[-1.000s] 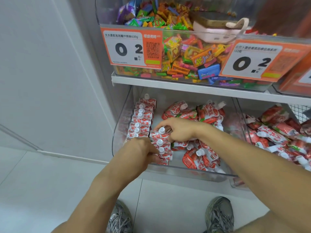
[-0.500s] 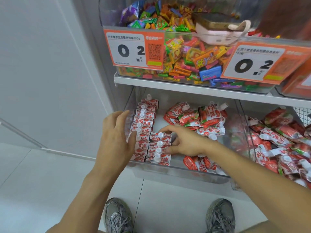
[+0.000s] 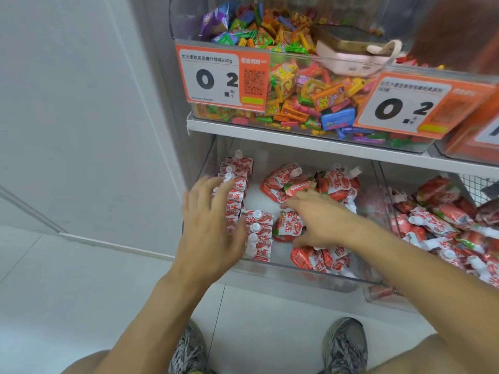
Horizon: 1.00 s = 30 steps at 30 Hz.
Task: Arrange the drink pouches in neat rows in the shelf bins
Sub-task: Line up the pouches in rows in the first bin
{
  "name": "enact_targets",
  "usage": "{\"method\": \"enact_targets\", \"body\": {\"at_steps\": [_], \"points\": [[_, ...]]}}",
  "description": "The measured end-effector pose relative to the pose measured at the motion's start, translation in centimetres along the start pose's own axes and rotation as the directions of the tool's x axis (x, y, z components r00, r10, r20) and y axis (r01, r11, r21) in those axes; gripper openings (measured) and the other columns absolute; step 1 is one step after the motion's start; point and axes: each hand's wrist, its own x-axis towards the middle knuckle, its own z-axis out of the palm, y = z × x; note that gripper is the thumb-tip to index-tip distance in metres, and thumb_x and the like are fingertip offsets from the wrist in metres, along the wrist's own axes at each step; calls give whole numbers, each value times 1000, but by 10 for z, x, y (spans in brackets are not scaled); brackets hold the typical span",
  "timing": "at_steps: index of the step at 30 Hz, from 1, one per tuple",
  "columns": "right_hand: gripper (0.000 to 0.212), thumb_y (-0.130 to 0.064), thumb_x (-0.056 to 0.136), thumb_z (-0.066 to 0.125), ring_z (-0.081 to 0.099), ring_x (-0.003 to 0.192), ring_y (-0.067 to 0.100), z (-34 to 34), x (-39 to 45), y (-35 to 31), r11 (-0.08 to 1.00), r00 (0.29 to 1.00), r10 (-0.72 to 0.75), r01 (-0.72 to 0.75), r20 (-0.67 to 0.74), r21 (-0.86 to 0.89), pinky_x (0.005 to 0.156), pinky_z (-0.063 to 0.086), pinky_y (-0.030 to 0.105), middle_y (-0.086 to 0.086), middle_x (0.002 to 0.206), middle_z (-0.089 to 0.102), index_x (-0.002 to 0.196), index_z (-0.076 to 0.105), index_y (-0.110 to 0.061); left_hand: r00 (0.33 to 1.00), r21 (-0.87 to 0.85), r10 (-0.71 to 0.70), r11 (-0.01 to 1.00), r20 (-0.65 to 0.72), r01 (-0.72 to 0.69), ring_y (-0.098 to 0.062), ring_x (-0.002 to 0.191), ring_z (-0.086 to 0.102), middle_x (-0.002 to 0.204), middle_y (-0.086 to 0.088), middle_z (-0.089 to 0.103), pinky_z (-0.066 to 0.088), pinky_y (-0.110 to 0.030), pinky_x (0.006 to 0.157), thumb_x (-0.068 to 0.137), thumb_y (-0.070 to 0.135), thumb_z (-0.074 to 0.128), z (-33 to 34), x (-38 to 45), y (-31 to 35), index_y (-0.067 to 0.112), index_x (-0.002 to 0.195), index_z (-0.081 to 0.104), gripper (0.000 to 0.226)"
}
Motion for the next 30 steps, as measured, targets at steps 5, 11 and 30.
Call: {"method": "enact_targets", "body": {"at_steps": [5, 11, 30], "points": [[62, -46, 74, 81, 59, 109, 22, -6, 4, 1, 997, 997, -31, 36, 74, -66, 89, 48, 37, -1, 116, 62, 128, 61, -24, 924, -59, 90, 996, 371, -73, -21, 132, 36, 142, -6, 42, 31, -29, 110, 92, 32, 57, 31, 13, 18, 13, 134, 48, 48], [42, -58, 75, 74, 65, 95, 18, -23, -6, 26, 990, 992, 14, 4, -125, 144, 77, 52, 33, -3, 100, 70, 101, 73, -25, 832, 100, -117, 992, 542, 75, -25, 110, 52, 117, -8, 57, 43, -33, 87, 94, 41, 51, 33, 24, 8, 10, 124, 53, 43], [33, -35, 96, 63, 58, 117, 12, 7, 71, -8, 731, 988, -46, -66, 146, 679, 106, 44, 36, -4, 127, 65, 126, 64, -21, 906, -57, 8, 998, 422, 18, -18, 106, 58, 122, 1, 59, 45, -27, 83, 94, 41, 52, 8, 9, 7, 21, 136, 48, 47]]}}
